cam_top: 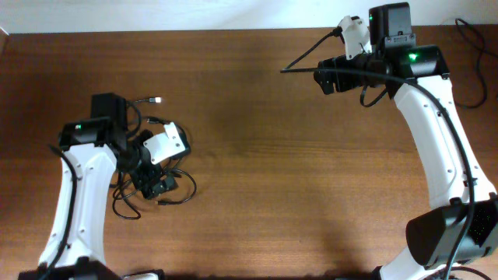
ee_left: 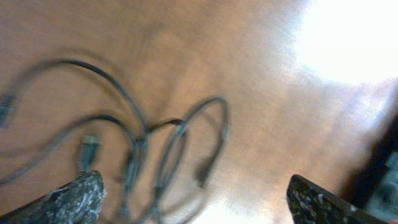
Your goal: Untangle cables
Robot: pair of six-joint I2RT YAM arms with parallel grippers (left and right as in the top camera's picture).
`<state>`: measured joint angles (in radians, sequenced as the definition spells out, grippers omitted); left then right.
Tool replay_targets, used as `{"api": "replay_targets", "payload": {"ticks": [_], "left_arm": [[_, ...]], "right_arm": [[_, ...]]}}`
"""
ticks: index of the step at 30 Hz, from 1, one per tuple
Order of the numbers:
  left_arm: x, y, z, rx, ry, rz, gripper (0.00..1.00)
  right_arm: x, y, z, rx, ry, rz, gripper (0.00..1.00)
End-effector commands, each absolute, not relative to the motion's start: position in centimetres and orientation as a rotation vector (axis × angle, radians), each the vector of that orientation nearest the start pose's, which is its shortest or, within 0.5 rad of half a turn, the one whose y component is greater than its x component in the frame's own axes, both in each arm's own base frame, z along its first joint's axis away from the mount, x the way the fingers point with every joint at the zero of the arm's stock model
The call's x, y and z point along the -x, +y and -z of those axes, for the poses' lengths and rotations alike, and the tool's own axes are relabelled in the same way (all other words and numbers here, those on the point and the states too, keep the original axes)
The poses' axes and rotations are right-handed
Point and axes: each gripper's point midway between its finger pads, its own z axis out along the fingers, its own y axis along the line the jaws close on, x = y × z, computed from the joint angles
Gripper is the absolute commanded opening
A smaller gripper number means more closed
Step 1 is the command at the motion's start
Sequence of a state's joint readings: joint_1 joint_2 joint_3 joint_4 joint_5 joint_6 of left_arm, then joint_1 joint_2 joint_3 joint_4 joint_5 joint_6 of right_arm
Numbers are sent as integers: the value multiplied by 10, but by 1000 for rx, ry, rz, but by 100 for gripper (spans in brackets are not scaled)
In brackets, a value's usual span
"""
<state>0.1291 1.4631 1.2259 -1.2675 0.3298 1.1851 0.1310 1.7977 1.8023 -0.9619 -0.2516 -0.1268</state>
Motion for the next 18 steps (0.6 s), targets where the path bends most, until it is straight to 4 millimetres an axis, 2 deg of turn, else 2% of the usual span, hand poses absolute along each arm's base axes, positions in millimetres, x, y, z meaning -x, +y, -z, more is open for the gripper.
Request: {"api": "replay_targets", "payload": {"ticks": [1,6,8,9,10,11,18], "left_arm": [[-246,-21,-131,-1484,2575,423,90],[-250,-5,-124,-1521,2626,302,86],[-259,7,-121,-1535,2633,186,86],[-261,13,-121,-1544,2645,134,84],[-260,19,-120,-1555,2664,96,76],[-260,23,-120,-1562,2676,69,76],[-260,16,-113,-1591,2650,136,77]], "right_arm": [[-449,106,-249,428,2447,-327,89],[-447,106,-247,448,2450,-321,89],[-445,106,-245,496,2452,-306,89],[-444,105,-245,497,2454,-305,89],[-444,105,-245,497,2454,-305,89],[-445,105,-245,497,2453,-305,89],[-446,105,-246,504,2446,-297,89]]}}
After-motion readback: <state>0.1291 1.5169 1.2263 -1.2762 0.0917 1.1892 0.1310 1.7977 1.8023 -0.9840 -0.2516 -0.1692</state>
